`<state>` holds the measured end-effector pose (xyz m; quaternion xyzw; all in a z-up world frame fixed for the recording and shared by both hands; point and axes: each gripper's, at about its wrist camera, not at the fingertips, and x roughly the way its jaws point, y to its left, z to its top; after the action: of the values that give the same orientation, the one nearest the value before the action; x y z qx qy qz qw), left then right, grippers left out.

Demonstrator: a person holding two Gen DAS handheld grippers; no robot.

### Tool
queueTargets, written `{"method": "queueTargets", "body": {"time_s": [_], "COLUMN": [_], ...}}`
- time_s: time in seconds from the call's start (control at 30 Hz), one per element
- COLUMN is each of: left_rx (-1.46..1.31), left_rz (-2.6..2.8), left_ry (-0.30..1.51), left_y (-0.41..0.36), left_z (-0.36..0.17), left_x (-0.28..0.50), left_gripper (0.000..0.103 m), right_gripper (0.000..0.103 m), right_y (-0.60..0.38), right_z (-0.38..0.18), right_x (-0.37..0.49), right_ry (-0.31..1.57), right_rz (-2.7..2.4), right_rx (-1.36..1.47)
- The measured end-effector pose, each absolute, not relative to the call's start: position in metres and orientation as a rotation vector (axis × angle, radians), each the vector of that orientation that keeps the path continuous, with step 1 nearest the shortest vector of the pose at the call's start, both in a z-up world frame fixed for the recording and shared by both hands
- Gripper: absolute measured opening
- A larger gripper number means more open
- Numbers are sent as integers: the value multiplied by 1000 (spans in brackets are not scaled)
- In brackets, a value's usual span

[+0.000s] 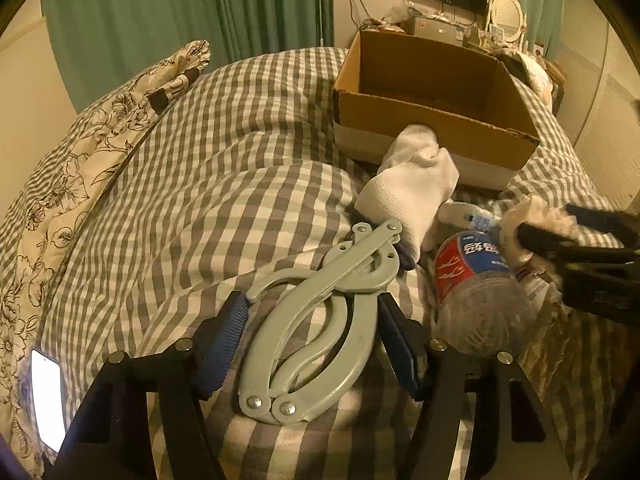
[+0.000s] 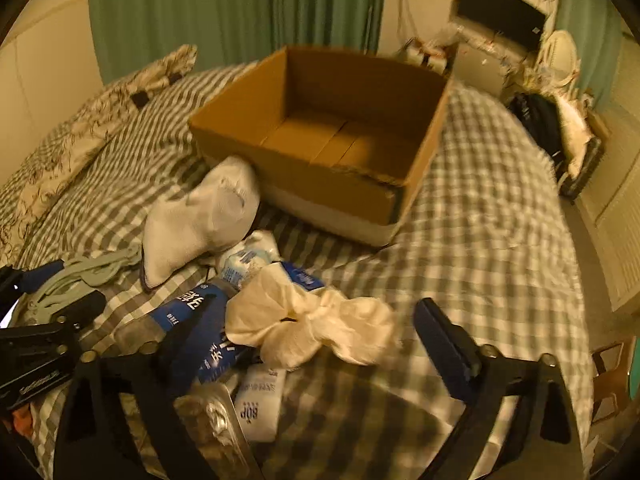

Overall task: Organize objects
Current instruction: 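Grasp the pale green clip hanger with the left gripper while the right grasps the lace cloth, then carry the hanger and lace cloth over the box and open both grippers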

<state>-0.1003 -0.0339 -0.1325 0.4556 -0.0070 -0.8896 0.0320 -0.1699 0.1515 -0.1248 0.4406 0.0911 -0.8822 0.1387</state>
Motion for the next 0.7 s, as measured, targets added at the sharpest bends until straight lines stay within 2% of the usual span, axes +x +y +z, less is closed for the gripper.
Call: {"method": "queueTargets", "body": {"time_s": [0.03, 0.1, 0.13, 0.2, 0.3, 0.4, 0.7], "left_rx": [1398, 1390, 1386, 1373, 1349, 1314, 1115], "left_rz": [-2748, -2767, -2775, -2788, -2812, -2842, -3003], "left_ry": [-15, 1, 7, 16, 29, 35, 58], "left_y": [-34, -34, -34, -33, -32, -31, -20], "left_z": [-131, -128, -126, -122, -114, -102, -34], "left_x": [-99, -97, -96, -93, -88, -81, -90], "left_gripper": [67, 67, 67, 67, 67, 67, 67], "right_gripper": [80, 60, 56, 41, 26, 22, 22], "right_y": [150, 148, 149, 151, 155, 161, 171], "right_z": [-130, -136, -137, -136, -126, -108, -21], "right_x": [-173, -173, -172, -168, -157, -143, -120], "right_ry": [268, 272, 269, 257, 255, 255, 247], "right_rz": [-2530, -2510, -2507, -2507, -2528, -2564, -2652], "right_rx": [1299, 1319, 1318, 1308, 1264, 1195, 964]}}
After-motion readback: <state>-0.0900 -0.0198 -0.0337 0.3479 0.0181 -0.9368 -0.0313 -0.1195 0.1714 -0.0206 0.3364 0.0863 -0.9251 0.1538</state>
